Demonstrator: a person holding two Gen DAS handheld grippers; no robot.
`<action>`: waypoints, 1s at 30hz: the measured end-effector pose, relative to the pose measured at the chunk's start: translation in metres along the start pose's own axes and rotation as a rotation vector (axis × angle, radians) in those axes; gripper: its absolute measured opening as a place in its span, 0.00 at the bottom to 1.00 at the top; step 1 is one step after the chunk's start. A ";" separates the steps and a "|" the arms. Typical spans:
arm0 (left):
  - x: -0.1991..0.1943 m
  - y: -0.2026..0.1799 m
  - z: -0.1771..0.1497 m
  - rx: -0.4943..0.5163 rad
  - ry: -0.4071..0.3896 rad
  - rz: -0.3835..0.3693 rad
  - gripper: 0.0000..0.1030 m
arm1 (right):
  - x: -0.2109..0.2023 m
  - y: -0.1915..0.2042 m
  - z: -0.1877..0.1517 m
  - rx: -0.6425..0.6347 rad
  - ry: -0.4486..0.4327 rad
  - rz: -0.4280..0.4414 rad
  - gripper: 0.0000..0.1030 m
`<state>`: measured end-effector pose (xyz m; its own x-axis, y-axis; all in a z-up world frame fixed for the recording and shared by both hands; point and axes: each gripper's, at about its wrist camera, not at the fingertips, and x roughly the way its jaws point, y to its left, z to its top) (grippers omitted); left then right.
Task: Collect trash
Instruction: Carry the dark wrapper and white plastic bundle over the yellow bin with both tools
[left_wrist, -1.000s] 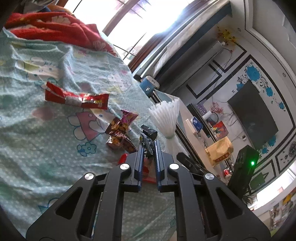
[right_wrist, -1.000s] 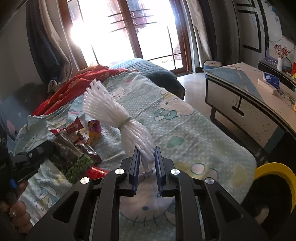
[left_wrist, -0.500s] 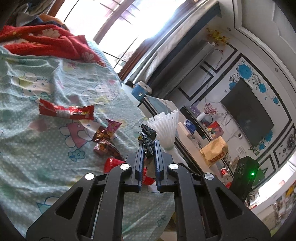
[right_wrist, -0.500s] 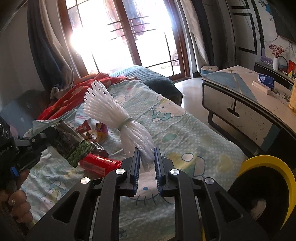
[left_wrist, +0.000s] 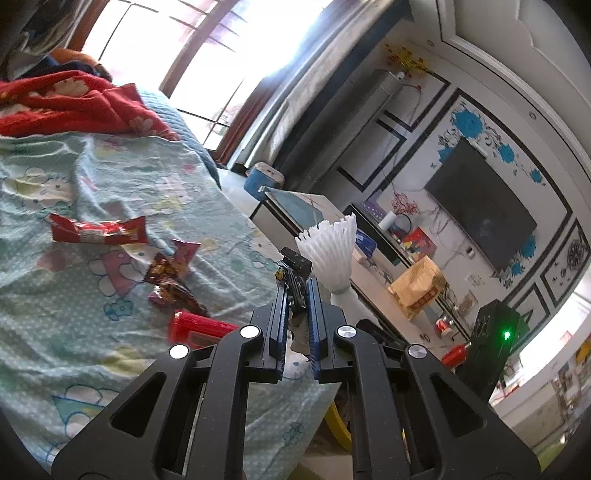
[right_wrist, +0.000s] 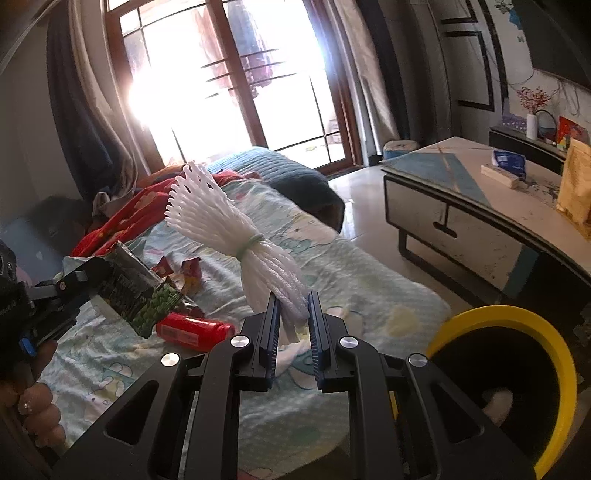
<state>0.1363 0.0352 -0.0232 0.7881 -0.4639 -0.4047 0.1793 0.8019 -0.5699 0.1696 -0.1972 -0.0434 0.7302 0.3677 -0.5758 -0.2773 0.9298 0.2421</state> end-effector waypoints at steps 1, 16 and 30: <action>0.001 -0.003 -0.001 0.008 0.004 -0.003 0.05 | -0.002 -0.002 0.000 0.001 -0.003 -0.007 0.14; 0.030 -0.056 -0.026 0.137 0.083 -0.074 0.05 | -0.031 -0.045 -0.004 0.030 -0.030 -0.118 0.14; 0.065 -0.098 -0.055 0.235 0.175 -0.144 0.05 | -0.060 -0.093 -0.023 0.073 -0.033 -0.218 0.14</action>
<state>0.1375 -0.0938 -0.0326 0.6357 -0.6198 -0.4602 0.4282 0.7791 -0.4578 0.1373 -0.3051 -0.0494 0.7882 0.1568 -0.5952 -0.0659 0.9830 0.1716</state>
